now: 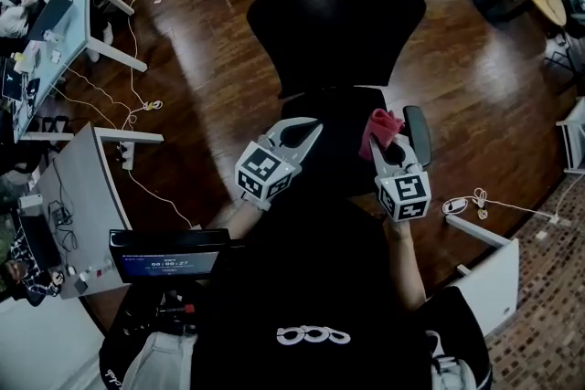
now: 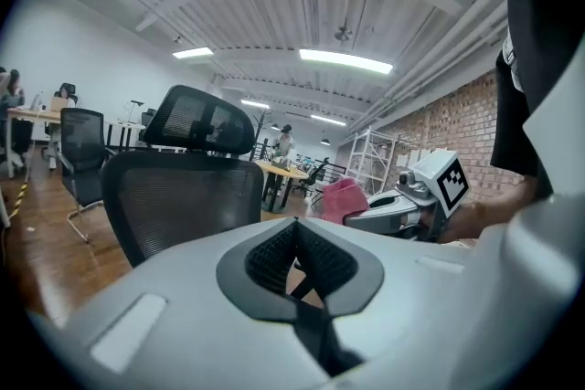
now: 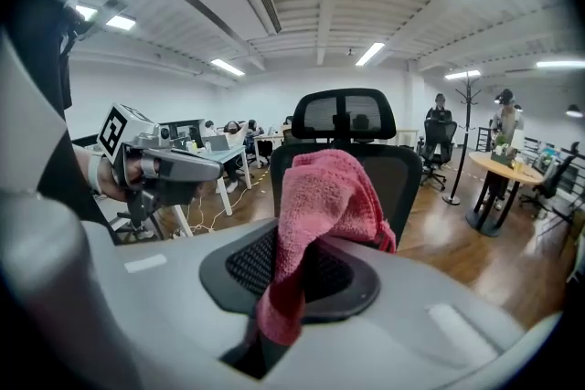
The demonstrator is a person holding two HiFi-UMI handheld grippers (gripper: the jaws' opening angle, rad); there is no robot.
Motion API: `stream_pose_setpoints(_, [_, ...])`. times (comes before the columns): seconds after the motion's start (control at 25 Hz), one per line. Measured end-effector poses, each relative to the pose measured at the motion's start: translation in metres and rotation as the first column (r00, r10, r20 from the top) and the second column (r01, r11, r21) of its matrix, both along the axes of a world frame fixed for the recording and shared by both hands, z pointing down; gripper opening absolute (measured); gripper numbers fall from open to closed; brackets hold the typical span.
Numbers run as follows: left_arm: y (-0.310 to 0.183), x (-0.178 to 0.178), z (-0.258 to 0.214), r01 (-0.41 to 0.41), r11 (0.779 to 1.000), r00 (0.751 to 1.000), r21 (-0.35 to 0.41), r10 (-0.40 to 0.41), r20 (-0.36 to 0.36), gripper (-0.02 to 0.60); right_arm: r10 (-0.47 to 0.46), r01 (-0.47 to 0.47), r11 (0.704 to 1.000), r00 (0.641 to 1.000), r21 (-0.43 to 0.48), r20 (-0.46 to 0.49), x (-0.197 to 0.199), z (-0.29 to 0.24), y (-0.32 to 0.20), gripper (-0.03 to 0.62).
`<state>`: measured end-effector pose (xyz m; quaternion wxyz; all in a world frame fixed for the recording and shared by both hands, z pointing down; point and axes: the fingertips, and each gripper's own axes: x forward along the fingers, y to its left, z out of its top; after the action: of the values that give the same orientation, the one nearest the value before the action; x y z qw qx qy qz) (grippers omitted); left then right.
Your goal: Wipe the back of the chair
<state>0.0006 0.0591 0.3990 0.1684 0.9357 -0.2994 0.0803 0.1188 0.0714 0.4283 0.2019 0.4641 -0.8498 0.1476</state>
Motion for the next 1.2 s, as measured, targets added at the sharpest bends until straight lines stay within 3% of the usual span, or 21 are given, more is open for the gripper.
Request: stream_pose_setpoints(1.2, [-0.008,0.009,0.001,0.016,1.0,1.0,0.007,-0.016,0.016,-0.012,-0.026,0.026,1.0,1.0,0.017,0.012,-0.008,-0.005,-0.01,0.049])
